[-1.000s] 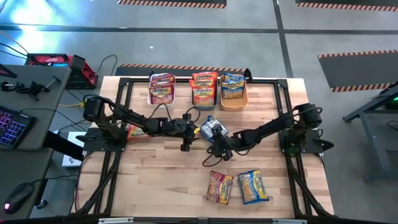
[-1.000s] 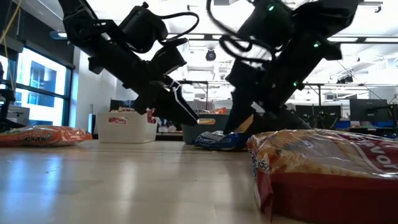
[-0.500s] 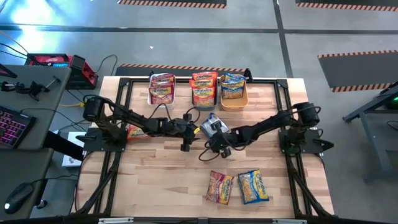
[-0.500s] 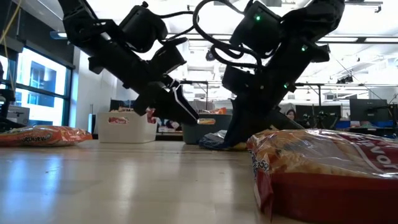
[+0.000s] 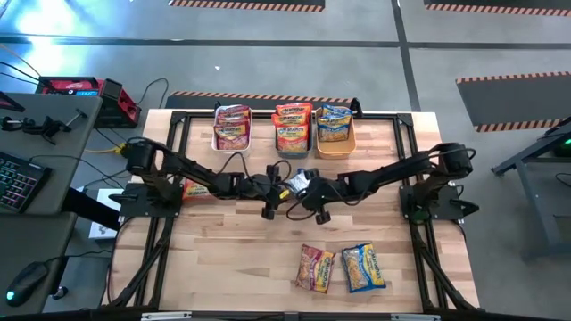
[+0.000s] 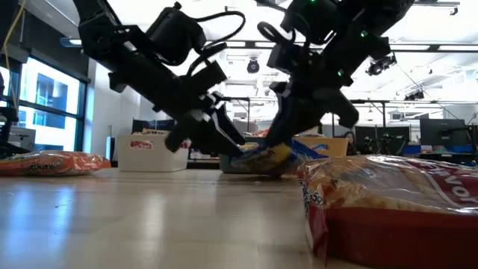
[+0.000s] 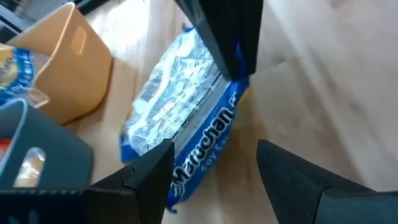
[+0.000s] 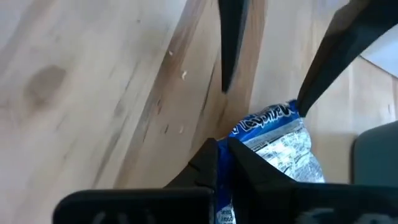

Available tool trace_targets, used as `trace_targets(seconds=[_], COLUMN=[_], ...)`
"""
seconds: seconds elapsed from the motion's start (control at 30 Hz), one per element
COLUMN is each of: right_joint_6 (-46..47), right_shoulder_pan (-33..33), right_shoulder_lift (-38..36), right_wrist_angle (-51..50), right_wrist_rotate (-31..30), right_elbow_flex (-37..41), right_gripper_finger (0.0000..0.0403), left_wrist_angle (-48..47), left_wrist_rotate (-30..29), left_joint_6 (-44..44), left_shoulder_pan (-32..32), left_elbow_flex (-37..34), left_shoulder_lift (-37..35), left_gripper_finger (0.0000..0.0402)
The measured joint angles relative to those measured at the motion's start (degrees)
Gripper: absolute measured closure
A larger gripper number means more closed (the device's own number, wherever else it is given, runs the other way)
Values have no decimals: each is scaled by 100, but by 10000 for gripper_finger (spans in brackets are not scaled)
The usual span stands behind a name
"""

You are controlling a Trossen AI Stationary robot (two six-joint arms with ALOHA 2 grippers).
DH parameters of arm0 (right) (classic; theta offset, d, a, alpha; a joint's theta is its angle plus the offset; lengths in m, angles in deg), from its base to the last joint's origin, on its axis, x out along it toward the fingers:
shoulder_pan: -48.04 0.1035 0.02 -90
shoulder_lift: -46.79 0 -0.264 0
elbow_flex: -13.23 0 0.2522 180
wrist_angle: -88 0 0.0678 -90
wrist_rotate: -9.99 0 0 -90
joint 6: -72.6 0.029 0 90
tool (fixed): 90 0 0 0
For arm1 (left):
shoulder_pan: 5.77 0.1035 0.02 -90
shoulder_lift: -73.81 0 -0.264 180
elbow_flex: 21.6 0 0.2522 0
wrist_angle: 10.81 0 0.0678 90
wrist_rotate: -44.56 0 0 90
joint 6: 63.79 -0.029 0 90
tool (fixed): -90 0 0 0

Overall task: Sort Maruchan noodles
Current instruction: Put the blue noodle pack into the yellow bin

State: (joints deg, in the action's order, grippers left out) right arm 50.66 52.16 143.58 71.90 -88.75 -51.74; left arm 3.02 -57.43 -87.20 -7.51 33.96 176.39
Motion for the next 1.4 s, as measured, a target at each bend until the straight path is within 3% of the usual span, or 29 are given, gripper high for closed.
trace_targets(seconds=[0.23,0.73,0.87,1.07,1.27,1.4], right_joint_6=[181,265,309,736,1057,1260], right_shoulder_pan=[-35,-35,-35,-33,74,118], right_shoulder_lift=[-129,-430,-600,-660,-785,-1149], right_wrist_angle=[92,136,139,-91,-248,-685], right_wrist_rotate=[161,465,592,482,-338,-715], right_elbow_flex=[1,3,3,-5,-16,-10], right_gripper_finger=[403,403,403,400,345,283], left_wrist_angle=[724,814,976,879,506,-857], left_wrist_rotate=[-408,-657,-677,-692,-670,-553], left_joint_6=[-619,-1095,-1094,-1137,-930,-342], left_shoulder_pan=[-144,-96,-81,-48,84,218], left_elbow_flex=[260,464,469,539,590,1004], left_shoulder_lift=[461,937,940,933,696,452], left_gripper_finger=[186,188,214,291,291,291])
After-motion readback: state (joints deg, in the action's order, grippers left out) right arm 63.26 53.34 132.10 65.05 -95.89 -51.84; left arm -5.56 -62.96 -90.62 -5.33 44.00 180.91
